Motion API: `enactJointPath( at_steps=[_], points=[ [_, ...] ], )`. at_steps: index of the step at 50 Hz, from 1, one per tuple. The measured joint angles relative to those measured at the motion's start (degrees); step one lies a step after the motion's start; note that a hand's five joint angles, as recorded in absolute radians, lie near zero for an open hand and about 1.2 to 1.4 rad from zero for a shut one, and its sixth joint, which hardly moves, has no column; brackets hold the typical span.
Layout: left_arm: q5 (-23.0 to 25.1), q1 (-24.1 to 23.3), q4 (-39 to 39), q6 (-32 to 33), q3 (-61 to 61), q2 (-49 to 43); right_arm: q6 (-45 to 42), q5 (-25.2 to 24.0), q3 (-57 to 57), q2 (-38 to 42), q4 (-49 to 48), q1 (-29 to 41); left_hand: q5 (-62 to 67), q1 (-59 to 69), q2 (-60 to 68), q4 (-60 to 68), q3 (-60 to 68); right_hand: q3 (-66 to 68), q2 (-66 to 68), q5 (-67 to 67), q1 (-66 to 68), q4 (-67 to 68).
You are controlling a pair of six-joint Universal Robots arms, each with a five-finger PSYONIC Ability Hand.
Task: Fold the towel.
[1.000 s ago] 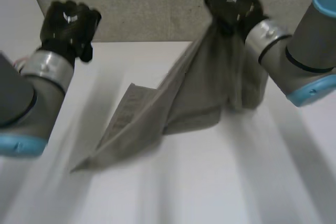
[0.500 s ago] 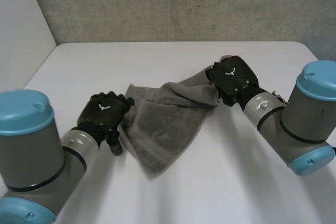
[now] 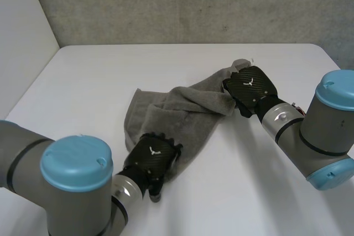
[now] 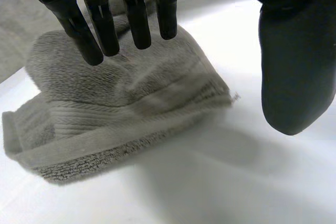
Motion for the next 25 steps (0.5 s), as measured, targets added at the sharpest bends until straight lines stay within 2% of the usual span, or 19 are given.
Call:
enactJointPath(
  at_steps=[6,10,15,25],
  points=[
    [-0.30,-1.19,1.15,8.39,-0.19,-1.74,-0.03,0.00,0.04,0.20,0.05,0.10,2.23,2.29,1.88,2.31,2.28,0.00,0.00,0.00,-0.07,0.00],
    [-1.16,-1.49,3.76,11.50,-0.19,-2.58,-0.10,0.00,0.05,0.32,0.07,0.20,9.38,9.98,9.68,9.76,9.65,0.00,0.00,0.00,0.00,0.00],
    [-2.37,-1.69,8.96,12.71,-0.10,-3.64,-0.26,0.00,0.09,0.58,0.07,0.38,20.25,21.36,21.20,21.20,21.11,0.00,0.00,0.00,-0.07,0.00],
    [-3.08,-2.75,12.76,12.71,1.89,-7.74,-0.44,0.00,0.27,1.62,0.07,0.63,22.22,23.15,23.32,23.02,23.18,0.00,0.00,0.00,-0.07,0.00]
  ],
)
